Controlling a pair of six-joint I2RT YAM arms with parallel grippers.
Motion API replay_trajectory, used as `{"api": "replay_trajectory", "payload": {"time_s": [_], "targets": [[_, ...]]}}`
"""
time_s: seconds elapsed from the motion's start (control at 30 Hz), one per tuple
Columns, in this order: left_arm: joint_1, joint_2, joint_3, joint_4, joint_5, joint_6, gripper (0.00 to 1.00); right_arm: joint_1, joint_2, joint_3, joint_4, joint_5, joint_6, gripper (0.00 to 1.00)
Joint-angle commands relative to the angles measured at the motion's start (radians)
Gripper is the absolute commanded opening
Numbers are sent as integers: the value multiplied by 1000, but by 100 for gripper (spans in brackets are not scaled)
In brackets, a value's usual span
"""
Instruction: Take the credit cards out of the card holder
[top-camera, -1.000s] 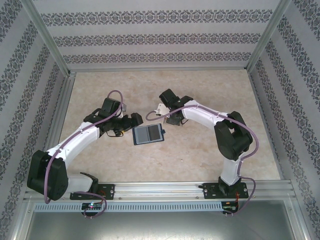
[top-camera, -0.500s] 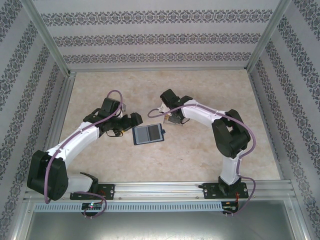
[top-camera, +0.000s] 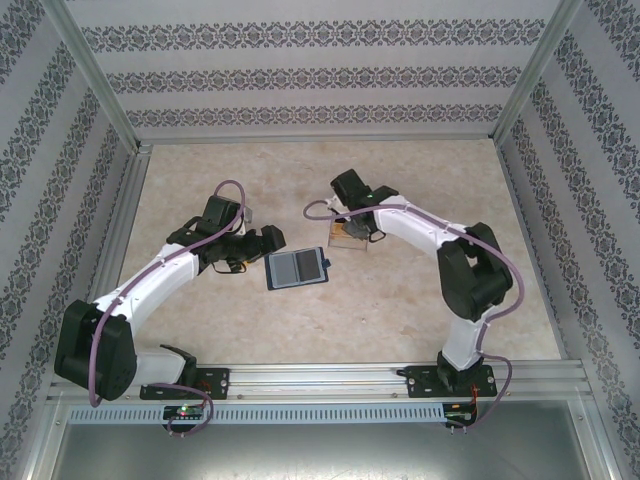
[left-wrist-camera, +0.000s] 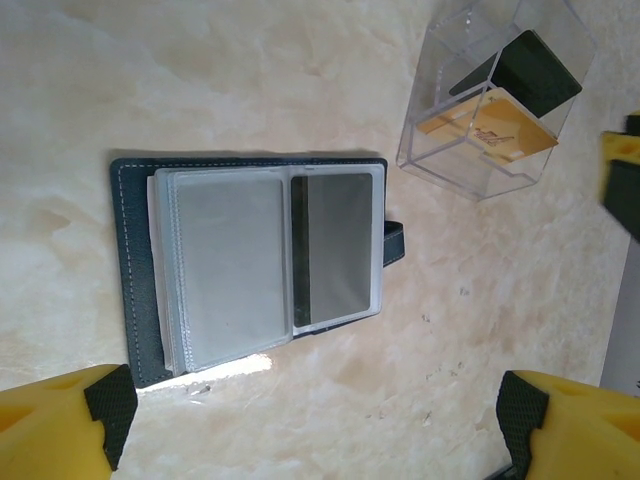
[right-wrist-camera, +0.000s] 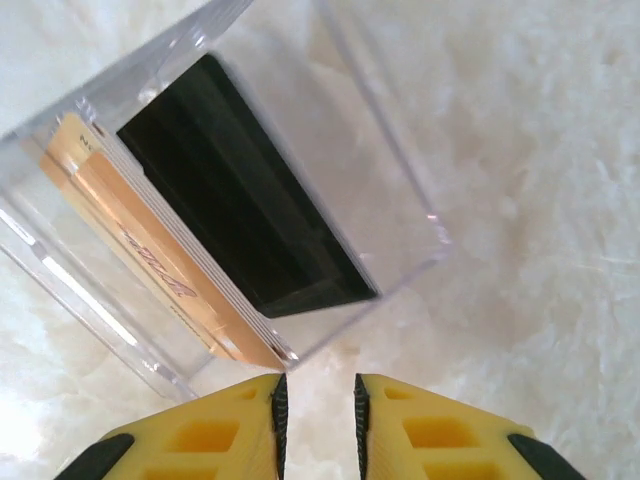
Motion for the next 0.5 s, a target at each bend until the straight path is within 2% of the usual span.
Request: {"api": "replay_trajectory", "payload": {"time_s": [0.0,0.17,0.3,0.47], "targets": [[10,11,2,20,36,10,92,-35,-105,-31,9,-98,128,27],[7,29,-16,89,83,-20,87,-48,-224,-98,45,-263,282,28],[-8,54,-37,149,103,-55,77,-47,-285,-184,119,-381,457,26],[-37,92,-52,221,113,-93,68,-12,-299,-314,255,-496,670,22]]}}
